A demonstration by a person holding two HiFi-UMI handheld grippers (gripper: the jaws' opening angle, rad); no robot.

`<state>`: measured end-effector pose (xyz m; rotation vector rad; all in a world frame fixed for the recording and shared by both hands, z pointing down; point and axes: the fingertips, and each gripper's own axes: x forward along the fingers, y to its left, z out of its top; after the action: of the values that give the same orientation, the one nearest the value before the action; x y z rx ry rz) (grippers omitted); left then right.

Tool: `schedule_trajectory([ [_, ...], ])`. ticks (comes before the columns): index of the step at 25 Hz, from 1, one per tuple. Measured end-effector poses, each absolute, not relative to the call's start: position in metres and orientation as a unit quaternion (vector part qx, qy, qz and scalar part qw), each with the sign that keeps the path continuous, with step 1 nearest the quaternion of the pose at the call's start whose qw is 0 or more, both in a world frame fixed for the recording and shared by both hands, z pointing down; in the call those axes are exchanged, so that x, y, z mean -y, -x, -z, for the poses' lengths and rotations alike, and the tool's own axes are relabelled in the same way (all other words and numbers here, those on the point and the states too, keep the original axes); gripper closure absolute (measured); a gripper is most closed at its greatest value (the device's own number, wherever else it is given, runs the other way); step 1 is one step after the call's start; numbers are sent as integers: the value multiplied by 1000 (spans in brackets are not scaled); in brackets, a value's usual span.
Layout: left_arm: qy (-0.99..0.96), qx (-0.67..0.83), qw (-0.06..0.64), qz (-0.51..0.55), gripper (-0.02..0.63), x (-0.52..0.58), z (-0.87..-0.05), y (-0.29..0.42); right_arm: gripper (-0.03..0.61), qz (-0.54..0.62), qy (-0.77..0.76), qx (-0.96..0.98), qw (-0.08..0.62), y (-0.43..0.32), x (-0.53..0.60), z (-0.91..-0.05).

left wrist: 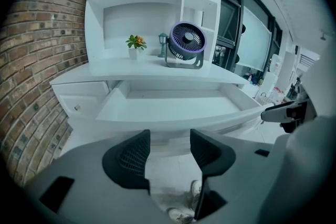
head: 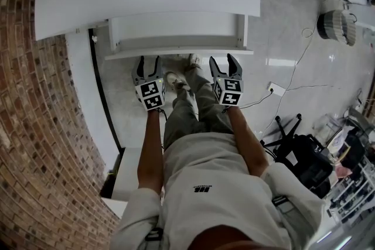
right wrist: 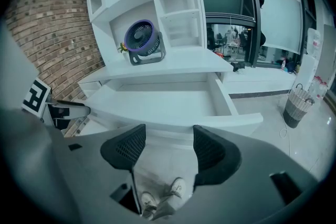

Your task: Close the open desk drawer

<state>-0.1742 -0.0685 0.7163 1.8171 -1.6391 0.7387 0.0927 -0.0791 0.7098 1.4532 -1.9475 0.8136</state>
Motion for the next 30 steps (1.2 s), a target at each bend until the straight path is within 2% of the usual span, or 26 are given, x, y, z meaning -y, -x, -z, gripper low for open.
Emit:
schedule_trajectory([
  [30,-669,621,302,-273,362,118,-716,178,298,-294,-540,733,290,-89,127,-708],
])
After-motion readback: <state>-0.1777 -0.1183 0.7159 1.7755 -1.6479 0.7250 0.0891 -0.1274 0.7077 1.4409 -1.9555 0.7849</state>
